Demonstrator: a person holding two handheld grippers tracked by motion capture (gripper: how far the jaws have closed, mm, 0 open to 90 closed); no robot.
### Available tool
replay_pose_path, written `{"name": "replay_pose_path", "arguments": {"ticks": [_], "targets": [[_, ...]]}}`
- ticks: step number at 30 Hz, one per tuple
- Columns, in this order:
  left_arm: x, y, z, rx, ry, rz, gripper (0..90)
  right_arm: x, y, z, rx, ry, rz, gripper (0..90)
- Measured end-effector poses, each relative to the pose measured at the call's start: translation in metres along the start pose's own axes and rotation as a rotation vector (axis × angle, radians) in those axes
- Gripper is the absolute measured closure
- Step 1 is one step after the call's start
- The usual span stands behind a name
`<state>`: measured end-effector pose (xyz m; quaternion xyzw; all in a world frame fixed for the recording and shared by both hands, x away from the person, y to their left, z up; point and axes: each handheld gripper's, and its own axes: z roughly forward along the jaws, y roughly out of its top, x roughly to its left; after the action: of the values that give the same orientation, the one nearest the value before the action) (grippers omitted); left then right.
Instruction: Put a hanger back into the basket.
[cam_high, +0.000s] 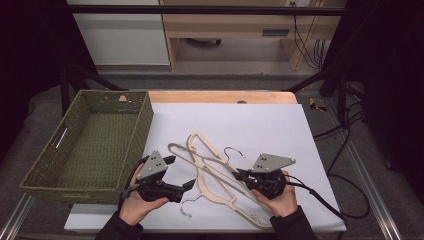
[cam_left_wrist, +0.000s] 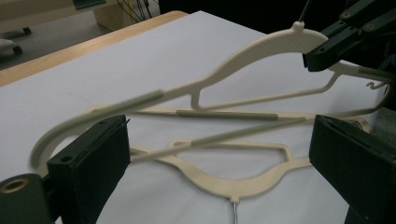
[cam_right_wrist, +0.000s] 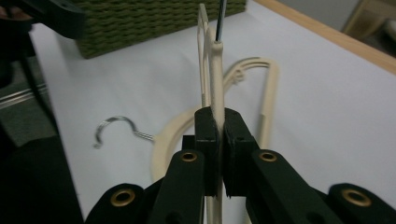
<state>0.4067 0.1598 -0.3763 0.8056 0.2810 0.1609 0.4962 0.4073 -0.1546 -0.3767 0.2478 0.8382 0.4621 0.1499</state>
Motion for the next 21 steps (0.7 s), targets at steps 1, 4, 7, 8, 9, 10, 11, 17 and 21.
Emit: {"name": "replay_pose_path", "arguments": {"ticks": [1,4,7,8,9,10,11,17,21], "targets": [[0.000,0.000,0.000,0.000,0.000,0.000,5.4,0.000,0.000,0.000,0.000,0.000,0.000,87.0],[-0.001,0.003,0.004,0.011,-0.020,0.018,7.4,0.004,0.002,0.006,-0.004,0.055,0.002,87.0],[-0.004,0.008,0.013,0.034,-0.041,0.062,10.3,0.008,0.003,0.012,0.003,0.099,0.000,87.0],[-0.004,0.008,0.013,0.034,-0.041,0.062,11.4,0.009,0.003,0.013,0.007,0.105,-0.002,87.0],[-0.007,0.009,0.019,0.054,-0.053,0.083,12.5,0.010,0.003,0.014,0.010,0.113,-0.002,87.0],[-0.007,0.009,0.019,0.054,-0.053,0.083,13.9,0.010,0.003,0.014,0.010,0.113,-0.002,87.0],[-0.008,0.009,0.021,0.066,-0.057,0.092,13.9,0.011,0.003,0.015,0.011,0.122,-0.010,87.0],[-0.014,0.007,0.032,0.121,-0.079,0.146,33.7,0.018,0.006,0.019,0.020,0.184,-0.033,87.0],[-0.013,0.006,0.031,0.131,-0.090,0.146,50.2,0.019,0.006,0.020,0.025,0.196,-0.039,87.0]]}}
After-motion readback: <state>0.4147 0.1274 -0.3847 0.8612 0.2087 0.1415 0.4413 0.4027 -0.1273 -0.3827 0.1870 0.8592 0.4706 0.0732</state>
